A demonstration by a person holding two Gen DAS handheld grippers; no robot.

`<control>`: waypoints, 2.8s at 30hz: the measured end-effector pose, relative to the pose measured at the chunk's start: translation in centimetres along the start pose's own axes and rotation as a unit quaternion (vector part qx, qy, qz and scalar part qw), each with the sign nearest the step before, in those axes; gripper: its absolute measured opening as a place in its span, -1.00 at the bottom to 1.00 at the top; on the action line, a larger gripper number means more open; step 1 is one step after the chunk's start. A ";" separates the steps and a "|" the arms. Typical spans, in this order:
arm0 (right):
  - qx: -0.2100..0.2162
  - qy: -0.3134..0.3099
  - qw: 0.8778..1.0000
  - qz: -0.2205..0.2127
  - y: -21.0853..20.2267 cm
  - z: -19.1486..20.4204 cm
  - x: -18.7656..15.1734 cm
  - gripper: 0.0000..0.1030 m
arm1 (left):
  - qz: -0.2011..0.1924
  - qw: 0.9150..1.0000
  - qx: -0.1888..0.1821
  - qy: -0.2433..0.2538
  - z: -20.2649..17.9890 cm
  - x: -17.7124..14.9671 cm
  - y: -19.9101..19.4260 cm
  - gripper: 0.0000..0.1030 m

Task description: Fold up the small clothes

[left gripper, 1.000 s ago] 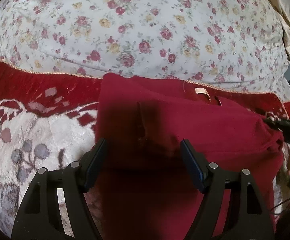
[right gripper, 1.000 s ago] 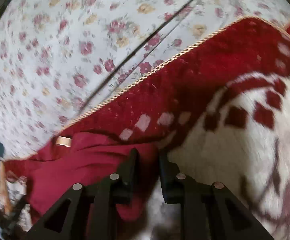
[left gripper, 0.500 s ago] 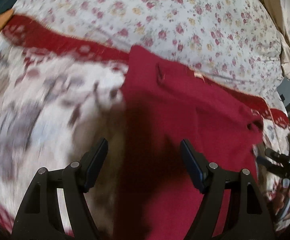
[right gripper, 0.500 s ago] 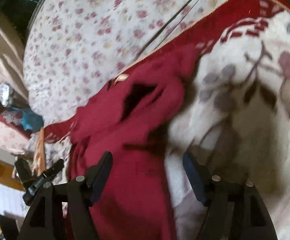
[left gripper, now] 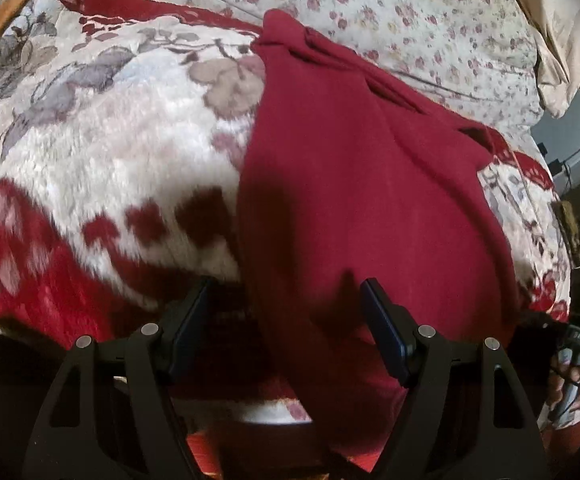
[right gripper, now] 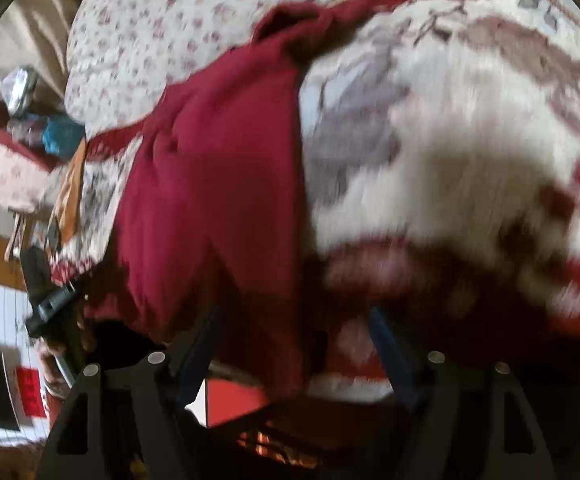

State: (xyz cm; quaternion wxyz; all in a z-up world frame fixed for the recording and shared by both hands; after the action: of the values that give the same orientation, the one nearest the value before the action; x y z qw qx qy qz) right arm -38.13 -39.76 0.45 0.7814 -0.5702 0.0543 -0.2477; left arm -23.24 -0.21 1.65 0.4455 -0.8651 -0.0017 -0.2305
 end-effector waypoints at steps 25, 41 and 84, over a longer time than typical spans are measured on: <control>0.046 -0.087 0.993 -0.070 0.1 5.0 -1.0 -0.80 | -0.011 0.999 -0.037 -0.024 -0.2 0.0 -1.3 -0.90; 0.041 -0.106 0.994 -0.011 0.8 6.5 -2.9 -0.83 | -0.016 0.998 -0.042 -0.046 2.0 -1.3 -4.1 -0.90; 0.102 -0.064 0.988 -0.097 -1.8 6.1 4.6 -0.63 | -0.035 0.997 0.064 0.015 -0.3 3.2 -2.6 -0.81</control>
State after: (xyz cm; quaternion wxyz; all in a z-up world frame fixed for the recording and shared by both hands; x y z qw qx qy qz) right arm -32.45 -37.03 5.14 0.8093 -0.5049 -0.0767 -0.2900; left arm -21.02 0.51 5.11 0.4914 -0.8309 -0.0397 -0.2579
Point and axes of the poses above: each gripper's, at about its wrist camera, not at the fingertips, and y roughly the way its jaws point, z to its left, x to its top, the point moved 1 cm from there along y, roughly the way its jaws point, and after that the axes turned 11 degrees about -x, right-handed, at the moved point
